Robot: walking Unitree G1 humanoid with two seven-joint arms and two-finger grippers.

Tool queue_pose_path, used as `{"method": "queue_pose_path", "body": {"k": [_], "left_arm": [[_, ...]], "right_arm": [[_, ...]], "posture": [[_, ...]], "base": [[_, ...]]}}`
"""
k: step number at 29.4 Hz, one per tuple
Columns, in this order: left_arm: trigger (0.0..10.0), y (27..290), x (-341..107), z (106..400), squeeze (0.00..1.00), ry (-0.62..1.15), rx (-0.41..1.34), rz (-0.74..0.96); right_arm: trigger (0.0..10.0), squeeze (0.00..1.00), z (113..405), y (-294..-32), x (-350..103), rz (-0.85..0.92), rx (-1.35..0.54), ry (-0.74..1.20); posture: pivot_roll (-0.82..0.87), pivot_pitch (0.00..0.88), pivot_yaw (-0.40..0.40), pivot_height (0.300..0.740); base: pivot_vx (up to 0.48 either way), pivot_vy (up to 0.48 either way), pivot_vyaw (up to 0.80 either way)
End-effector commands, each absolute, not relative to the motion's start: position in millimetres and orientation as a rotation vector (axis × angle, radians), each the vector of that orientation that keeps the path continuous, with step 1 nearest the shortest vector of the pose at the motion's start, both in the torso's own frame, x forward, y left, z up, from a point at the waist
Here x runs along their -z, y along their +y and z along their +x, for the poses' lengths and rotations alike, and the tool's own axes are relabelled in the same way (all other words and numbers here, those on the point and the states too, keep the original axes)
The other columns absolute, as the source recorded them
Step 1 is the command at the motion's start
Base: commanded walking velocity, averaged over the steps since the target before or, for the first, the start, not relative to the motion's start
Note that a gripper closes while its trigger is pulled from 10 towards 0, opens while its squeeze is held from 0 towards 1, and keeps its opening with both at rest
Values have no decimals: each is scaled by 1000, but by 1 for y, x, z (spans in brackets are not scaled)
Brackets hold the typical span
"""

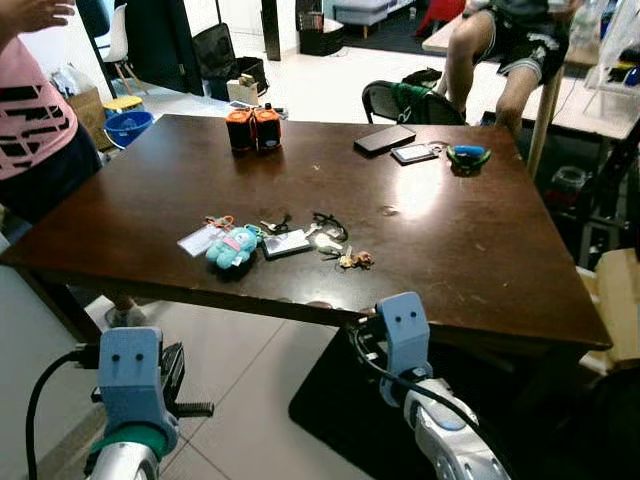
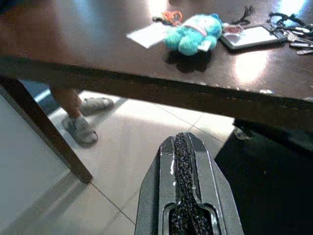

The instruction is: Hang keys on a hook

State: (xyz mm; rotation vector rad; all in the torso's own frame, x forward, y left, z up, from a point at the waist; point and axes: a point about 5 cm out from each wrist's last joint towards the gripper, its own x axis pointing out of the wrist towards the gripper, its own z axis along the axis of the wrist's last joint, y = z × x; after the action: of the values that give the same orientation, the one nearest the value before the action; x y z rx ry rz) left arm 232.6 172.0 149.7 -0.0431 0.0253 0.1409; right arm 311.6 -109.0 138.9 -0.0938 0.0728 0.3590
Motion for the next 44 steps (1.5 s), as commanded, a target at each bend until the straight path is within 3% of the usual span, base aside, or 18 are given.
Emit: {"method": "queue_pose_path", "body": {"k": [1, 16, 18, 24, 35, 44], "left_arm": [[10000, 173, -146, 229, 0, 36, -164, -28], [10000, 159, -148, 226, 0, 36, -107, -9], [10000, 175, -141, 226, 0, 67, -190, -7], [10000, 184, -137, 227, 0, 69, -245, -16], [10000, 190, -141, 221, 0, 66, -259, 23], [10000, 181, -151, 221, 0, -49, -223, -12]], "right_arm": [[10000, 0, 311, -108, -135, -102, -376, 87], [10000, 0, 316, -123, -140, -172, -371, 73], [10000, 0, 316, -117, -141, -154, -388, 69], [10000, 0, 317, -115, -138, -150, -371, 80], [10000, 0, 325, -107, -136, -116, -389, 116], [10000, 0, 325, -108, -137, -88, -323, 120]], "posture": [[11, 143, 50, 740], [36, 162, 12, 740], [18, 154, 67, 740], [18, 149, 95, 740], [47, 140, 71, 740], [15, 130, 98, 740]], "base": [[0, 0, 0], [0, 0, 0], [0, 0, 0], [0, 0, 0], [0, 0, 0], [0, 0, 0]]}}
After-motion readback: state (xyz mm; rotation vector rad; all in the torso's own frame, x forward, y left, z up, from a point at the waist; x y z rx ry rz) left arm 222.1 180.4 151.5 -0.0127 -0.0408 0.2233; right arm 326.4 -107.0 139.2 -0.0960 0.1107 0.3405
